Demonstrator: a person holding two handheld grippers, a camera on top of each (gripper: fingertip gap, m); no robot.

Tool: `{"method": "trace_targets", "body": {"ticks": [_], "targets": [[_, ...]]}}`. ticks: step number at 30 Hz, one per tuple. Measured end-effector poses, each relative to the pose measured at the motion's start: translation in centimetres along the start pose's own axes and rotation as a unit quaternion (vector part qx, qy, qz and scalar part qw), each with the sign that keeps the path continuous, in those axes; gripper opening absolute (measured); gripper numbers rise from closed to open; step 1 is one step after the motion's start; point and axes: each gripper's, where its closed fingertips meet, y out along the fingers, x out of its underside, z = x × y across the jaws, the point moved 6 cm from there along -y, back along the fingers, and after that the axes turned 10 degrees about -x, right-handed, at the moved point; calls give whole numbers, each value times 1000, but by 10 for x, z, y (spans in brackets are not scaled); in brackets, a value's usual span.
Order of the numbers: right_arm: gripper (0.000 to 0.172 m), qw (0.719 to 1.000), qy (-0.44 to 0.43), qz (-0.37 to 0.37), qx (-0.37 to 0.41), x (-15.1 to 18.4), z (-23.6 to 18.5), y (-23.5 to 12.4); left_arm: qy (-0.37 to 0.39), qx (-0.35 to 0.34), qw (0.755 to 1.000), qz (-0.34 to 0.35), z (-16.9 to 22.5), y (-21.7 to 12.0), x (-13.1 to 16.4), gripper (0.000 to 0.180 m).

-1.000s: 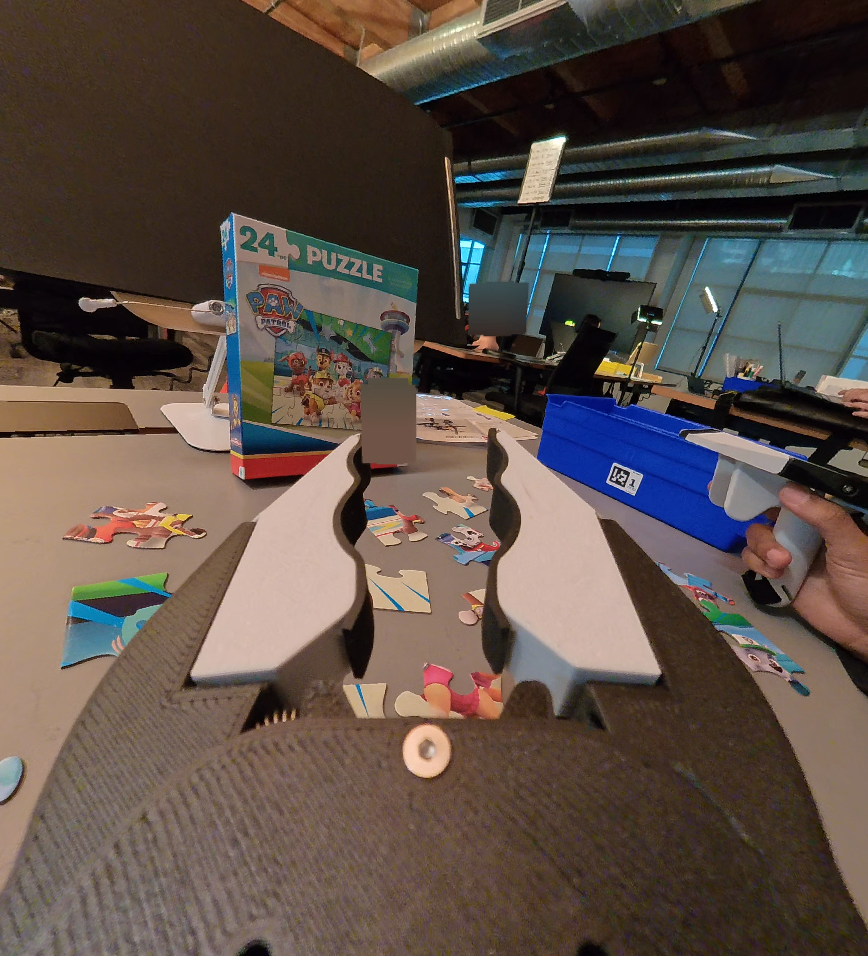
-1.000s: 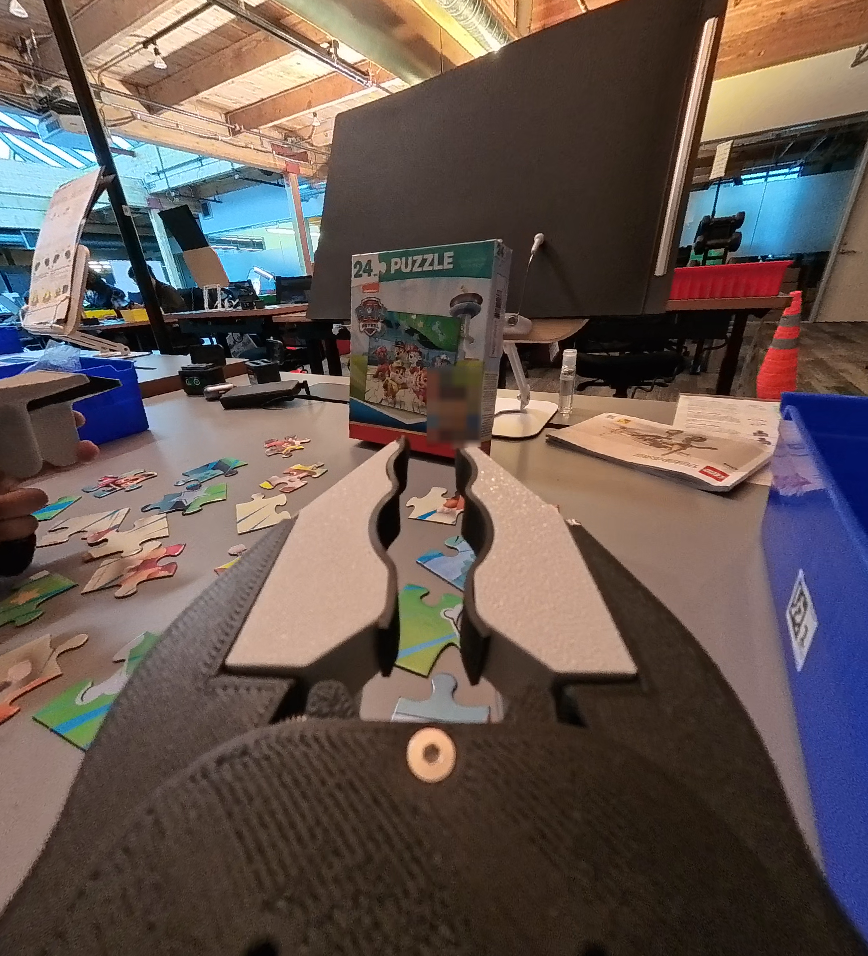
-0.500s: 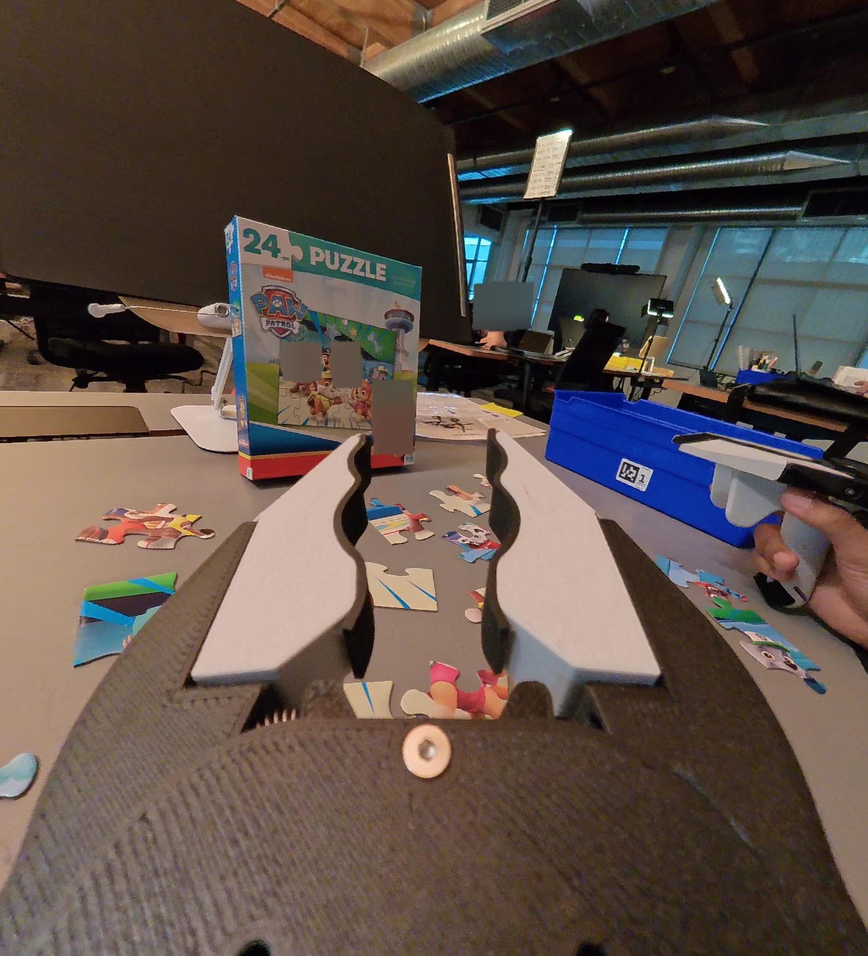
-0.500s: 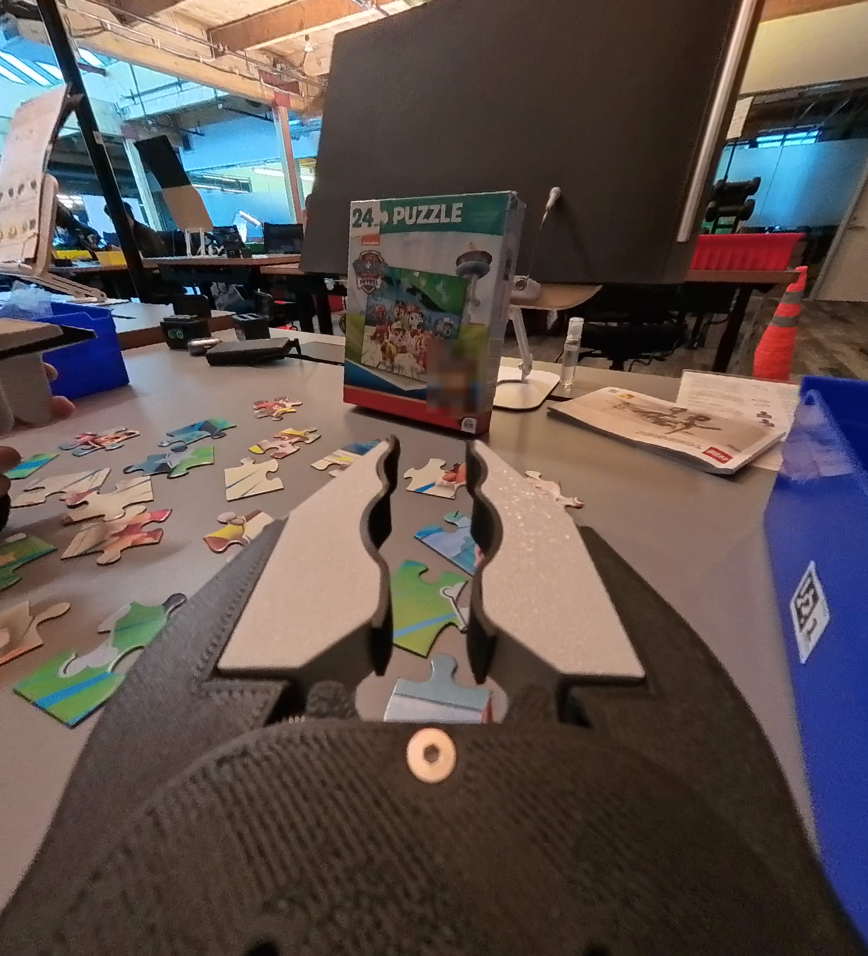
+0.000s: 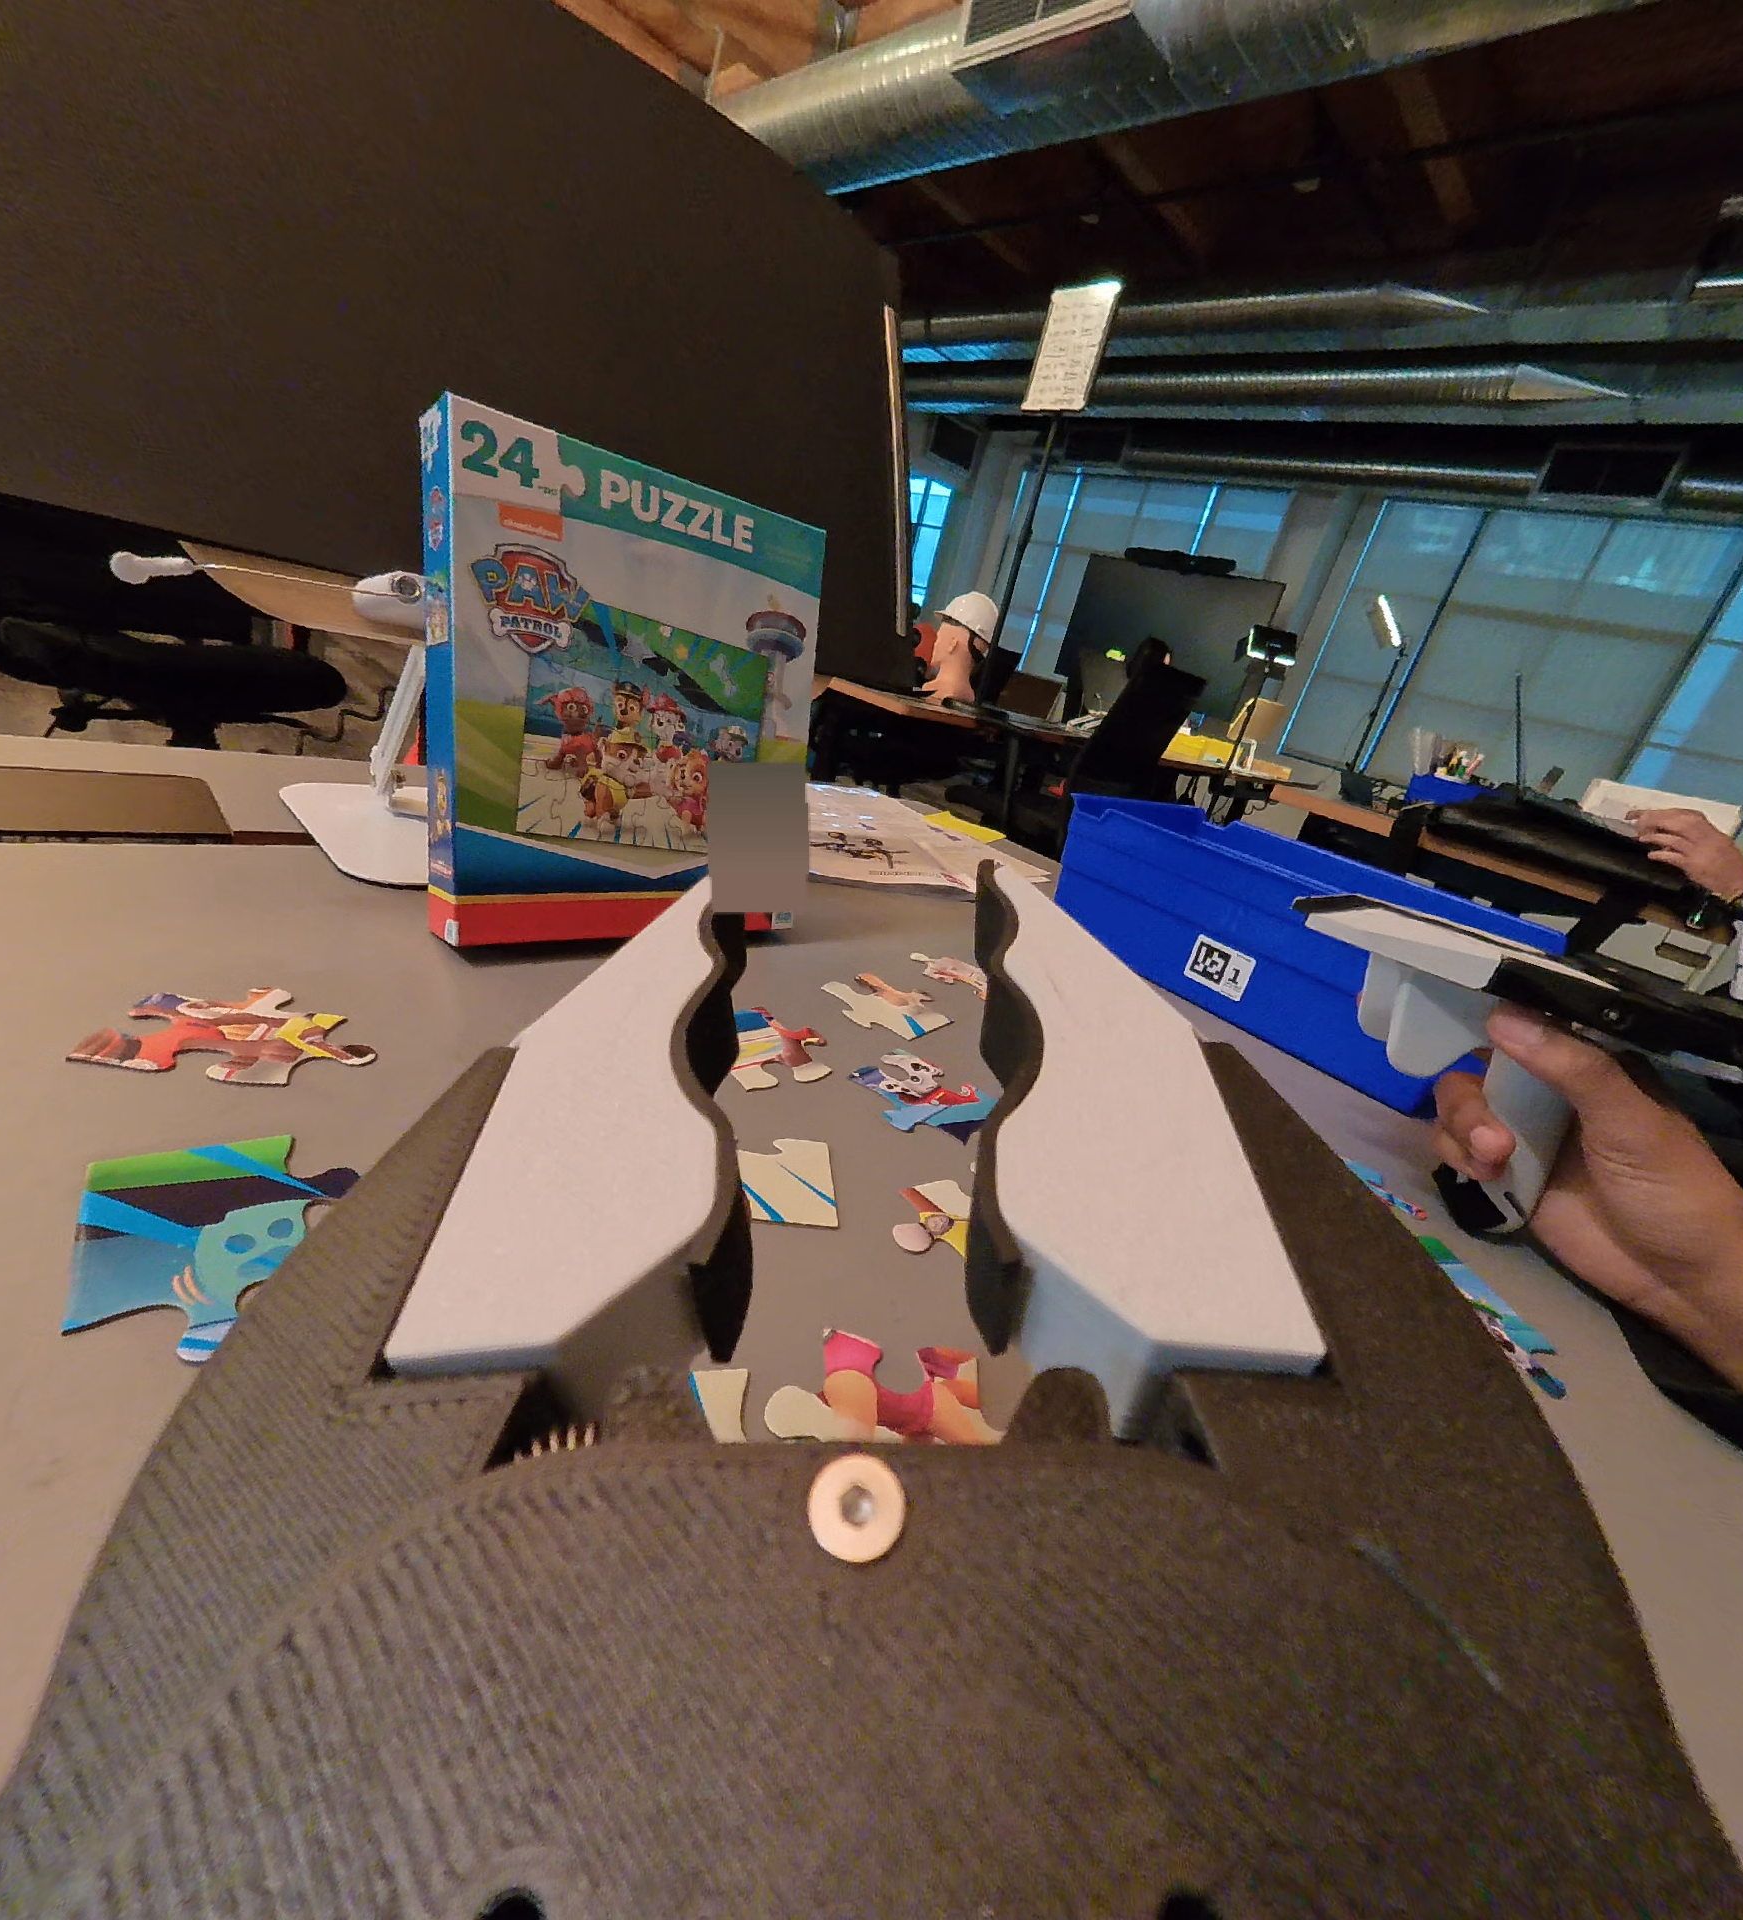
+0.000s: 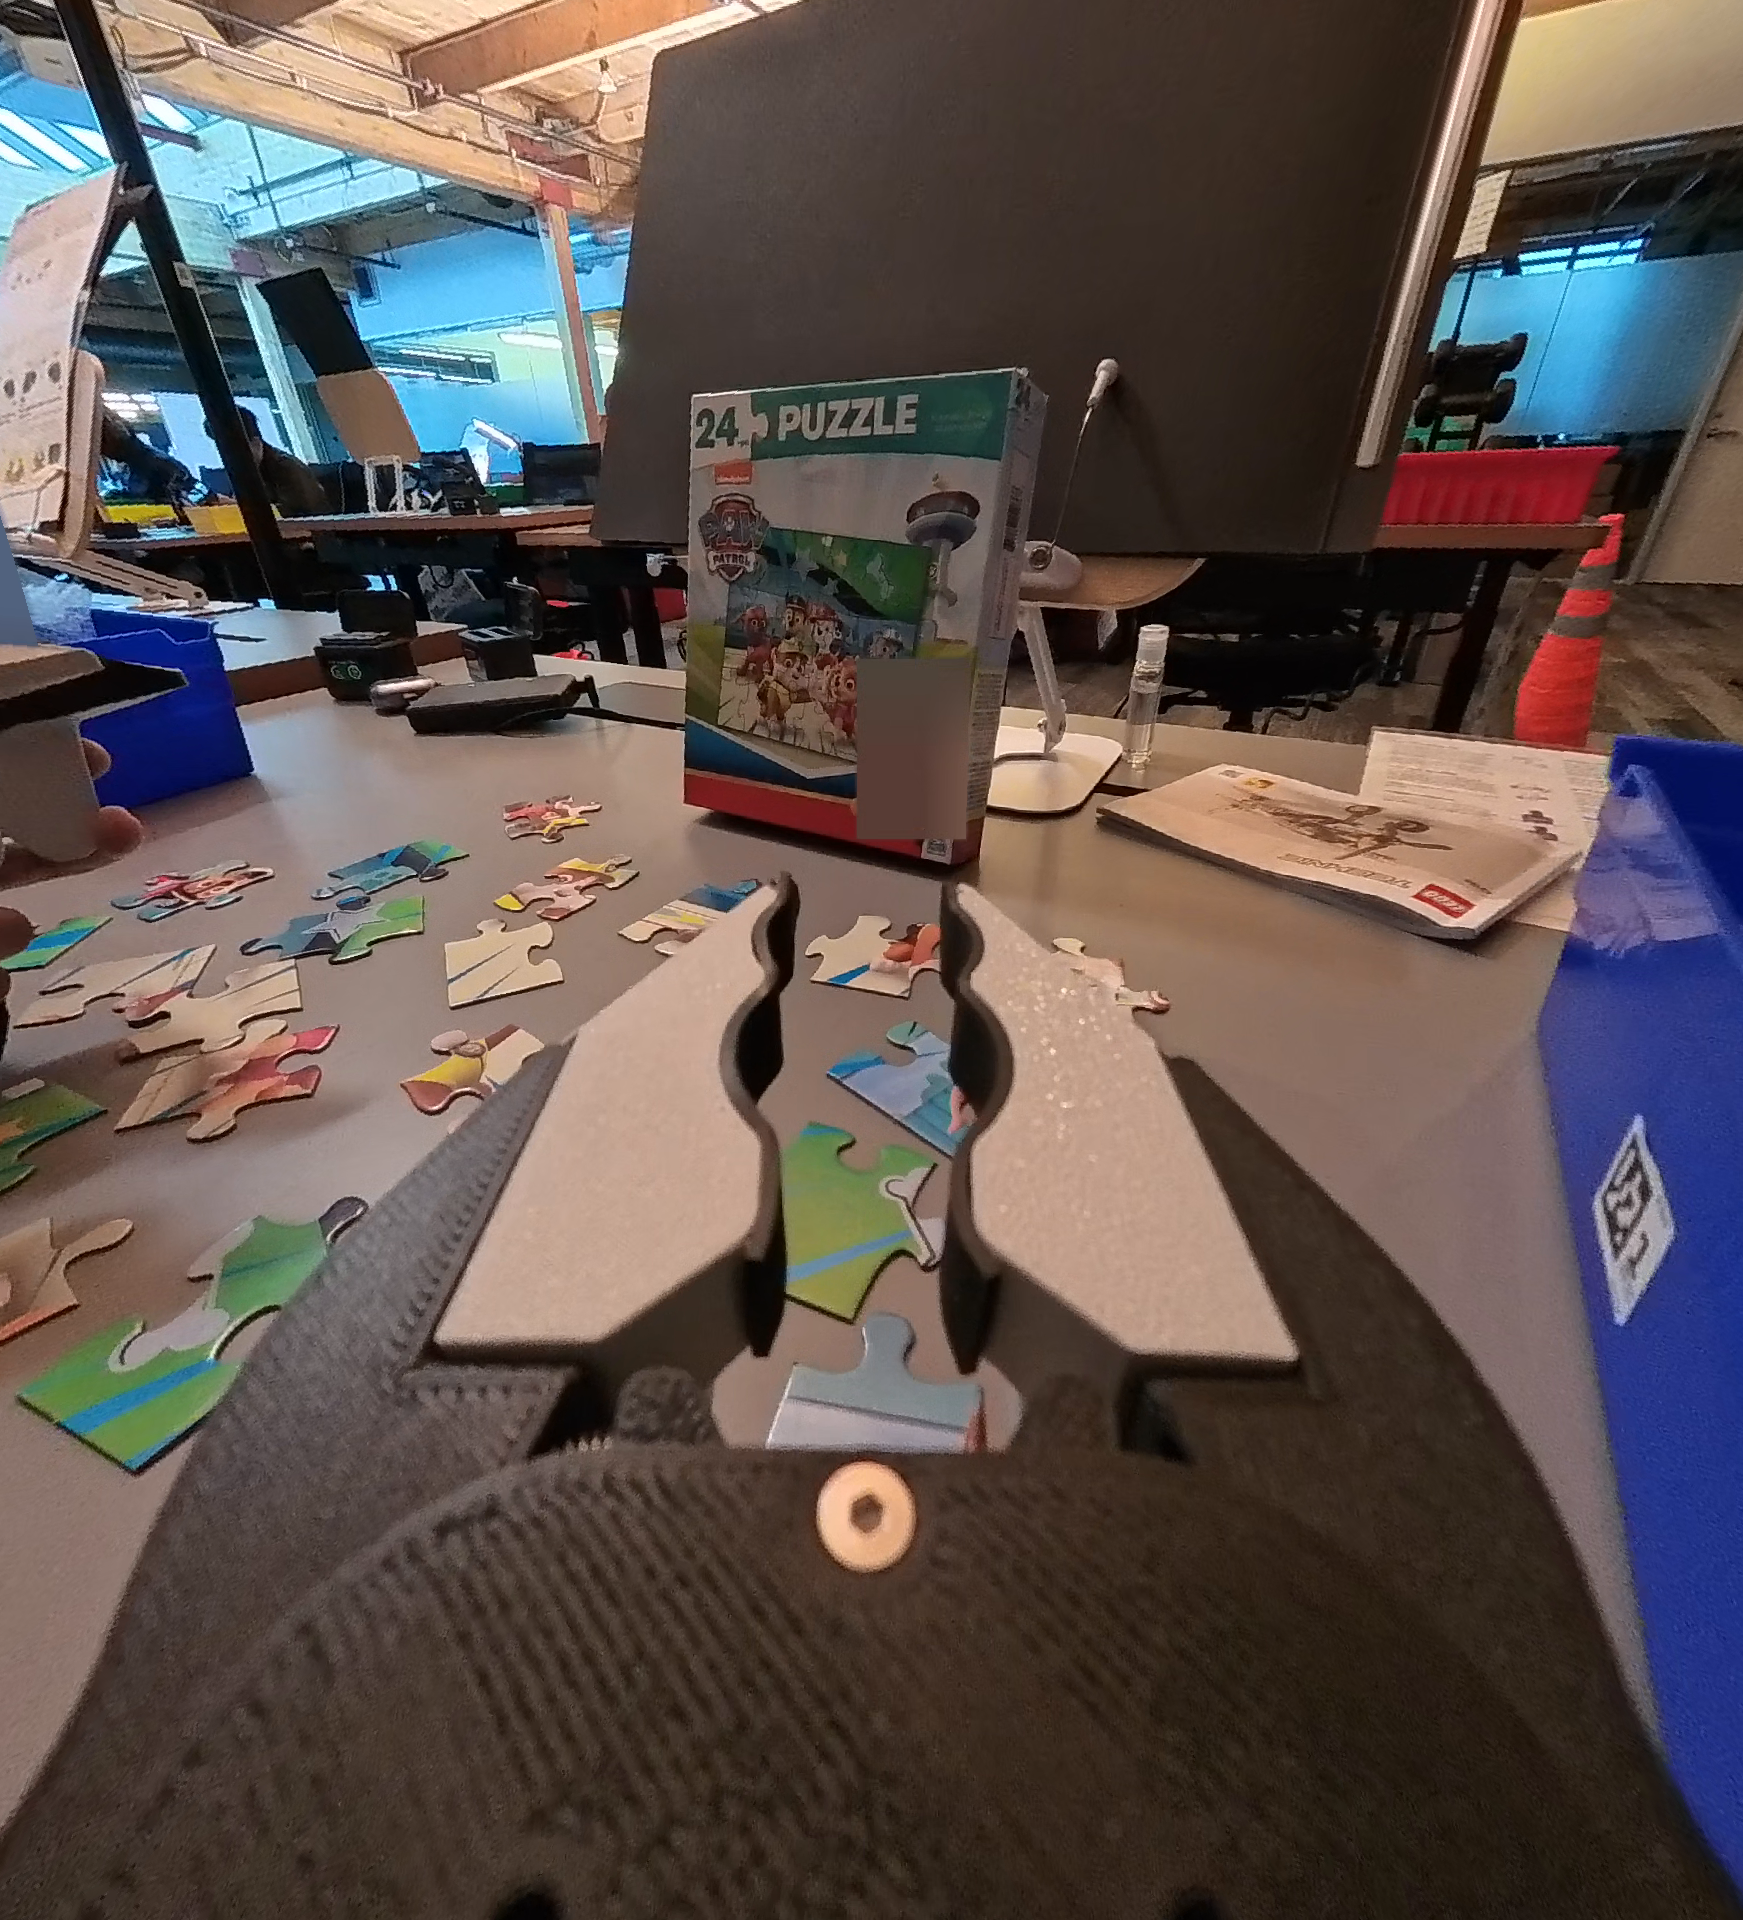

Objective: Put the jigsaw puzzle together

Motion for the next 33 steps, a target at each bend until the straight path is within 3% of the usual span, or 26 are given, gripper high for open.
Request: {"method": "trace_targets", "body": {"ticks": [10, 14, 16, 19, 21, 26, 33], "targets": [[25, 1000, 14, -2, 13, 1, 6, -1, -9, 8, 1000, -10, 0, 2, 2, 43], [32, 999, 22, -23, 11, 4, 7, 2, 3, 9, 1000, -14, 2, 4, 4, 43], [39, 994, 33, -100, 7, 15, 7, 9, 6, 10, 1000, -14, 2, 5, 4, 43], [77, 961, 55, -273, -4, 42, 2, 23, 11, 6, 1000, -13, 1, 5, 4, 43], [91, 940, 63, -335, -3, 53, -2, 31, 13, 3, 1000, -11, 1, 5, 4, 43], [76, 913, 95, -396, -10, 68, -7, 42, 15, 6, 1000, -10, 2, 4, 4, 43], [56, 904, 58, -423, -2, 70, -6, 43, 13, 8, 1000, -3, 3, 1, 2, 42]]}}
